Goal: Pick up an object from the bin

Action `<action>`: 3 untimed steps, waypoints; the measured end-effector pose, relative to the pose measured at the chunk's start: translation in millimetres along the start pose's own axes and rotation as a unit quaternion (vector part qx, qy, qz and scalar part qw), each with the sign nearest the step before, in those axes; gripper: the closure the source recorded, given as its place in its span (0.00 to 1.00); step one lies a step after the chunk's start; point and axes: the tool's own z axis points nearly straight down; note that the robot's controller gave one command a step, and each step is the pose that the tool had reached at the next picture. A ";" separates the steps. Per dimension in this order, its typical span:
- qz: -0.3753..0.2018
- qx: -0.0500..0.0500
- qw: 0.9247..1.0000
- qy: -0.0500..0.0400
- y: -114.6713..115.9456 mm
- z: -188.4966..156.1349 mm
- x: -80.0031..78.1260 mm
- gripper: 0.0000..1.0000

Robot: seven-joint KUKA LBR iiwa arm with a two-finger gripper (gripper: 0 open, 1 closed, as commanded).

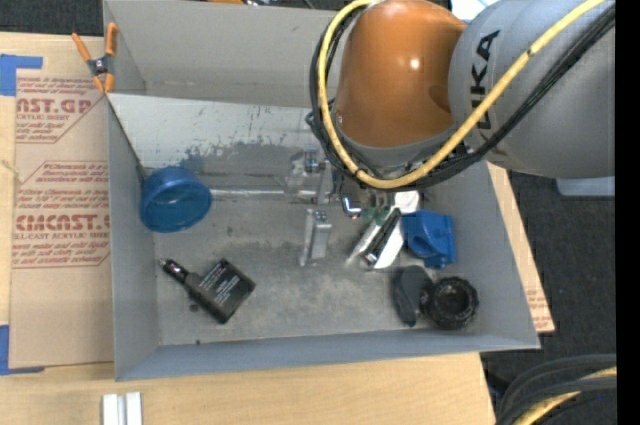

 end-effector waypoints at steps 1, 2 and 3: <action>0.000 0.000 1.000 0.000 0.0 0.0 0.0 0.00; -0.167 0.000 0.986 -0.002 -48.0 -5.8 -41.7 0.00; -0.007 -0.001 1.000 -0.001 -3.7 49.7 37.9 0.00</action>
Offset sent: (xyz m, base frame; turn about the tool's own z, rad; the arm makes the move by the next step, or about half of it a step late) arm 0.0446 -0.0538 0.0059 -0.3653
